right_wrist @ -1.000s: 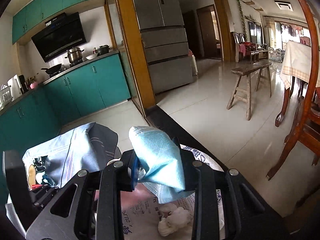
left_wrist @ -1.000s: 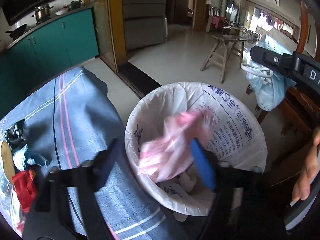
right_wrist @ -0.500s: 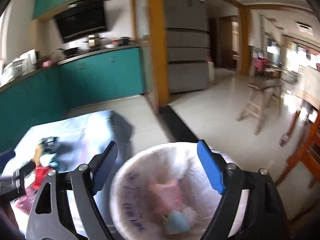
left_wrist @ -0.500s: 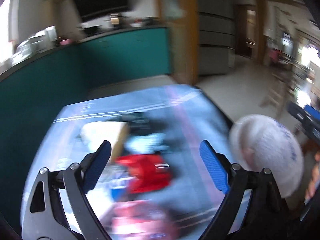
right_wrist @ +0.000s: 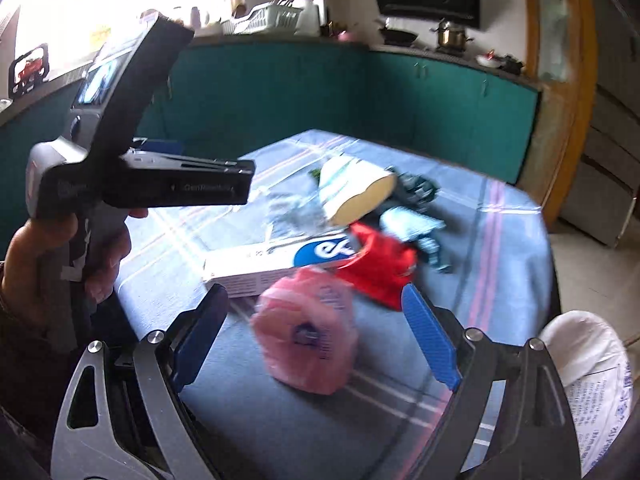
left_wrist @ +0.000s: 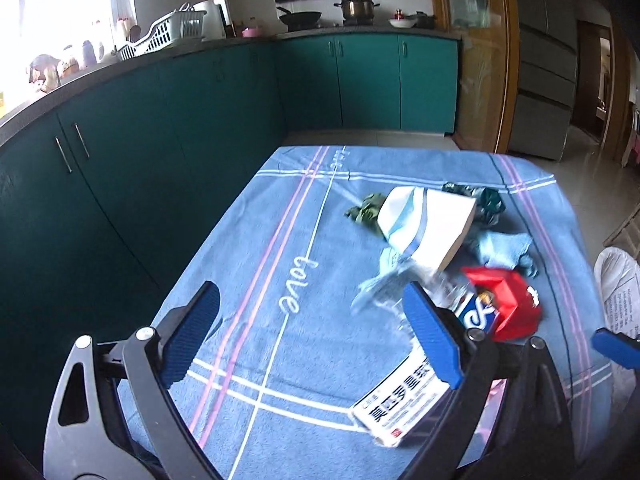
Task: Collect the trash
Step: 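Grasp the pink plastic bag with the right tool while the left tool moves toward the ointment box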
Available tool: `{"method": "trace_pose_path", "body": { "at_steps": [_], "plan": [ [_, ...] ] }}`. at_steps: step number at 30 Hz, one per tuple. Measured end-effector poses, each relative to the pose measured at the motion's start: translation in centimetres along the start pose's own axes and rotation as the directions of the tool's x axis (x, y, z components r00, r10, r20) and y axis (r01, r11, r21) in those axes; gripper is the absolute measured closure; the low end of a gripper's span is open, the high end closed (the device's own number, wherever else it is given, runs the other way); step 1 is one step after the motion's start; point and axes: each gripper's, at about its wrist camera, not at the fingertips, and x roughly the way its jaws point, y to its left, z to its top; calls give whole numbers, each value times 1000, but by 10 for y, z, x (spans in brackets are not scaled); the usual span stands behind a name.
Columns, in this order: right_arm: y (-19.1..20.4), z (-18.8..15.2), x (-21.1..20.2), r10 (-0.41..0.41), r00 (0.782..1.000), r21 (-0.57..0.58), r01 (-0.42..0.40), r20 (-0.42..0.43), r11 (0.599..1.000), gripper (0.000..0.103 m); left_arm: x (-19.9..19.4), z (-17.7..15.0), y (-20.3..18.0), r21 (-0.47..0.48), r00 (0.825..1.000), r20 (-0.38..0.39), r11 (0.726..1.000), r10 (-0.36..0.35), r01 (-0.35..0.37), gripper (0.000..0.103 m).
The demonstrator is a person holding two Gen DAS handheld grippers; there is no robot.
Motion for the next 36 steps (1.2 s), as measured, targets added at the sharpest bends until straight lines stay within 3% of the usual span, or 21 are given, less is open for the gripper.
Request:
{"method": "trace_pose_path", "body": {
  "at_steps": [6, 7, 10, 16, 19, 22, 24, 26, 29, 31, 34, 36],
  "plan": [
    [0, -7, 24, -32, 996, 27, 34, -83, 999, 16, 4, -7, 3, 8, 1000, -21, 1000, 5, -5, 8],
    [-1, -8, 24, -26, 996, 36, 30, -87, 999, 20, 6, -8, 3, 10, 1000, -24, 1000, 2, -2, 8],
    [-13, -10, 24, -10, 996, 78, 17, -90, 997, 49, 7, -12, 1, 28, 999, -32, 999, -18, 19, 7],
    [-52, -7, 4, -99, 995, 222, 100, -15, 970, 50, 11, -20, -14, 105, 993, -70, 989, -93, 100, 6],
    [-74, -9, -3, -175, 985, 304, 169, -10, 937, 50, 18, -26, -25, 145, 980, -125, 975, -153, 170, 6],
    [-88, -12, -3, -177, 984, 354, 174, -23, 919, 49, 26, -34, -37, 163, 958, -195, 956, -211, 244, 6],
    [-90, -14, -3, -185, 982, 360, 182, -28, 915, 44, 30, -38, -42, 158, 947, -224, 950, -231, 269, 6],
    [-89, -15, -4, -207, 978, 355, 202, -25, 913, 23, 34, -41, -44, 140, 932, -259, 945, -253, 296, 6],
    [-87, -14, -6, -230, 973, 346, 223, -20, 911, 18, 36, -44, -45, 127, 921, -276, 940, -274, 318, 7],
    [-88, -15, -5, -235, 972, 350, 228, -25, 908, 16, 35, -45, -48, 138, 925, -270, 940, -266, 311, 16],
    [-92, -17, -2, -243, 969, 364, 240, -40, 900, 16, 33, -47, -50, 140, 917, -285, 934, -280, 328, 34],
    [-94, -18, 0, -243, 969, 371, 242, -45, 896, 16, 30, -49, -51, 157, 920, -280, 933, -272, 324, 35]
  ]
}}
